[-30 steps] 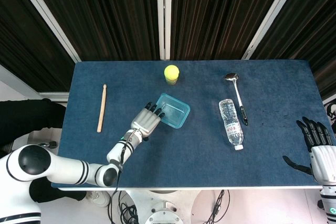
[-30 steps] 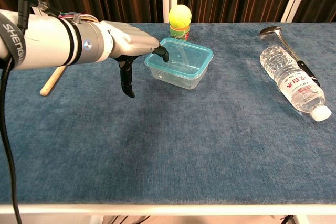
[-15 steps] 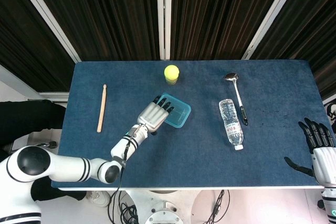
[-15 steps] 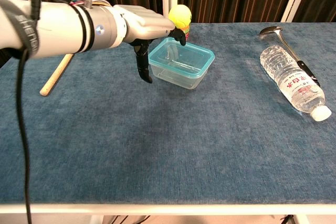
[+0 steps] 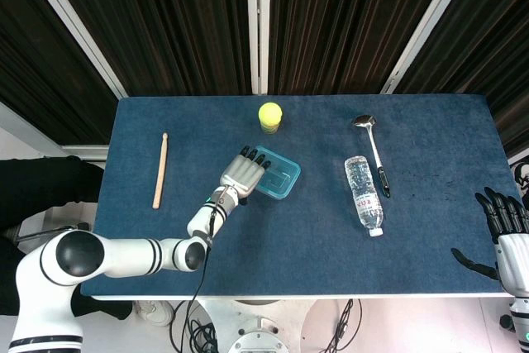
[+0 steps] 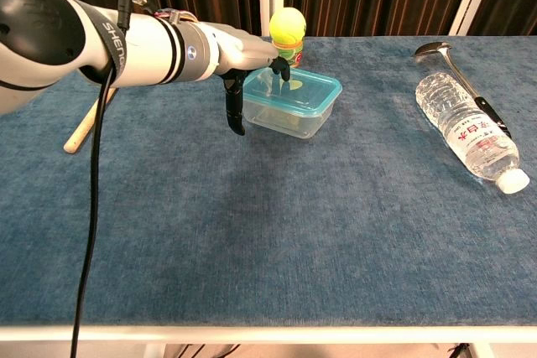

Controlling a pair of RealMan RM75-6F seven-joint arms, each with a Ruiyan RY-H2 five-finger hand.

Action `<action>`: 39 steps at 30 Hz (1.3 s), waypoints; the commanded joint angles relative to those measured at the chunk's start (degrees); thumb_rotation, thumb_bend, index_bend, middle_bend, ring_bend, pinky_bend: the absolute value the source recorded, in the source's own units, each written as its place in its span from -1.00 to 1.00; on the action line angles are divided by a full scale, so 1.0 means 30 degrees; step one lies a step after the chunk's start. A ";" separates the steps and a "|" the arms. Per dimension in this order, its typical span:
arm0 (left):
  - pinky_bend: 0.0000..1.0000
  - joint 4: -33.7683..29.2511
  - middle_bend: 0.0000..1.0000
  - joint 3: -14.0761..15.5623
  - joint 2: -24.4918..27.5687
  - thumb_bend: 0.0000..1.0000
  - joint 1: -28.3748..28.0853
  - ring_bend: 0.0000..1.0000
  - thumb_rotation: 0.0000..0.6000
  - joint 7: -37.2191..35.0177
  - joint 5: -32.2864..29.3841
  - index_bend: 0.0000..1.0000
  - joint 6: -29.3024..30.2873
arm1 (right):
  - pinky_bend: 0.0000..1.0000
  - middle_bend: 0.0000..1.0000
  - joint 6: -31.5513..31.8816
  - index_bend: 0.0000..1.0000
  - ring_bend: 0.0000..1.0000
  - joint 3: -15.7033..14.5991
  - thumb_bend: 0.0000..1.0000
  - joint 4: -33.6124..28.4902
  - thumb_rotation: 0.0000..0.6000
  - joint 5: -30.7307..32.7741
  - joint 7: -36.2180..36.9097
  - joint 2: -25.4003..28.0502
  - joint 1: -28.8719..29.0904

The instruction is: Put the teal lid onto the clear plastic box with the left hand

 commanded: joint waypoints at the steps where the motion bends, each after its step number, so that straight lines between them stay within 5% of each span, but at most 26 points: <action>1: -0.92 -0.0010 -0.82 0.0046 -0.0005 -1.00 -0.0042 -1.00 1.00 0.0037 -0.0091 -0.72 -0.0042 | -1.00 -1.00 -0.0004 -1.00 -1.00 0.0001 -0.86 0.0001 1.00 -0.0020 -0.0004 -0.0011 0.0007; 16: -0.92 -0.0735 -0.82 0.0199 0.0440 -1.00 -0.0278 -1.00 1.00 -0.0271 -0.0587 -0.73 -0.0546 | -1.00 -1.00 0.0013 -1.00 -1.00 0.0040 -0.86 -0.0116 1.00 -0.0035 -0.0132 0.0030 -0.0005; 22: -0.92 -0.2037 -0.82 -0.0428 0.1341 -1.00 0.0349 -1.00 1.00 -0.1613 0.0843 -0.73 0.0364 | -1.00 -1.00 0.0137 -1.00 -1.00 0.0071 -0.86 -0.0197 1.00 -0.0048 -0.0148 0.0135 -0.0065; 32: -0.92 -0.6657 -0.82 -0.0179 0.5113 -1.00 0.4700 -1.00 1.00 -0.5767 0.6507 -0.73 0.4818 | -1.00 -1.00 0.0051 -1.00 -1.00 0.0017 -0.86 0.0037 1.00 -0.0024 0.0361 0.0261 -0.0101; 39: -0.95 -0.7493 -0.80 0.1725 0.7873 -1.00 1.0063 -1.00 1.00 -0.9355 1.1717 -0.68 1.0660 | -1.00 -1.00 -0.0519 -1.00 -1.00 -0.0058 -0.86 0.0260 1.00 0.0487 0.1284 0.0637 -0.0130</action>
